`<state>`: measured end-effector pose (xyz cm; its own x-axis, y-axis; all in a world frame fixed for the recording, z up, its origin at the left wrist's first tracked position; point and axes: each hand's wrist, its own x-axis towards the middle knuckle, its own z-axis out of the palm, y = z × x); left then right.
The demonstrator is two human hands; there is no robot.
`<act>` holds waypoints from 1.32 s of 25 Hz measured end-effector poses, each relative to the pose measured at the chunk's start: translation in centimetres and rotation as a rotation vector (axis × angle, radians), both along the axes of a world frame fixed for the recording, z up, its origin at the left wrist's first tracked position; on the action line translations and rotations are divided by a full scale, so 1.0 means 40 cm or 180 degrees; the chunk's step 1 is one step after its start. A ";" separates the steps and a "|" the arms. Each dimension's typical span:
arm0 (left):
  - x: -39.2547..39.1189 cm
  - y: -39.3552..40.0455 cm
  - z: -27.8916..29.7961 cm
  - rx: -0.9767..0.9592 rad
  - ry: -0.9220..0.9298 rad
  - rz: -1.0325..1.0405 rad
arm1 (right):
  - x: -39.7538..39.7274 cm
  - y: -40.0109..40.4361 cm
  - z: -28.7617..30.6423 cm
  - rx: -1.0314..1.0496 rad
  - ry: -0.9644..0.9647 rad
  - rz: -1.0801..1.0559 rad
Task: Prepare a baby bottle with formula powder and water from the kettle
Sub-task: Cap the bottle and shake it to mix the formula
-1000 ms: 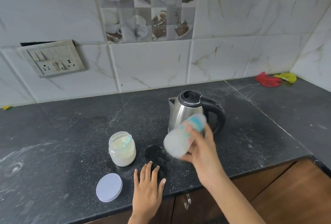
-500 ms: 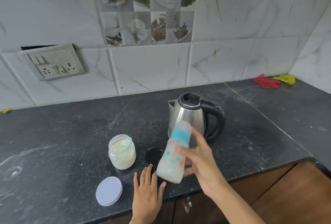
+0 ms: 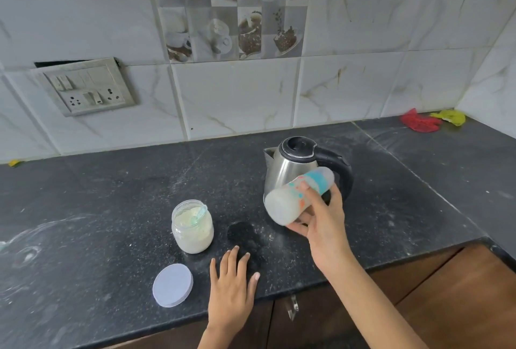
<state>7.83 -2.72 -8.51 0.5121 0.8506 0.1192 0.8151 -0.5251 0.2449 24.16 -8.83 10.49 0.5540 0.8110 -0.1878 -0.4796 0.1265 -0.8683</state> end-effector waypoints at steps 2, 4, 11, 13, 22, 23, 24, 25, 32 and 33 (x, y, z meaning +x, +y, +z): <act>-0.010 0.005 -0.015 0.0017 0.0057 -0.0144 | -0.037 -0.019 -0.028 -0.0275 -0.0447 0.0540; -0.014 0.010 -0.031 0.0140 0.0123 -0.0240 | -0.072 -0.047 -0.025 -0.0337 -0.0620 0.1047; -0.006 0.008 -0.025 0.0051 0.0041 -0.0123 | -0.042 -0.034 -0.029 -0.0204 -0.0335 0.0366; -0.013 0.012 -0.043 0.0229 0.0065 -0.0208 | -0.086 -0.058 -0.024 -0.0284 -0.0466 0.1000; -0.008 0.005 -0.022 0.0066 0.0007 -0.0132 | -0.069 -0.047 -0.072 -0.0286 -0.0677 0.0743; -0.007 0.004 -0.024 0.0067 0.0014 -0.0152 | -0.075 -0.054 -0.087 -0.0286 -0.0723 0.0778; -0.005 0.002 -0.019 0.0055 0.0007 -0.0116 | -0.067 -0.050 -0.101 -0.0241 -0.0774 0.0635; -0.001 0.001 -0.017 0.0027 0.0006 -0.0079 | -0.050 -0.042 -0.113 -0.0190 -0.0916 0.0456; 0.000 -0.002 -0.005 -0.0007 0.0099 -0.0065 | 0.019 0.017 -0.288 -0.0495 -0.3266 0.0009; 0.001 -0.002 -0.006 -0.0002 0.0110 -0.0066 | 0.022 0.024 -0.309 -0.0535 -0.3322 -0.0009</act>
<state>7.87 -2.80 -8.75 0.5333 0.8399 0.1007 0.8121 -0.5417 0.2170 25.04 -7.86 -1.87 0.5074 0.8173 0.2730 0.5150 -0.0337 -0.8565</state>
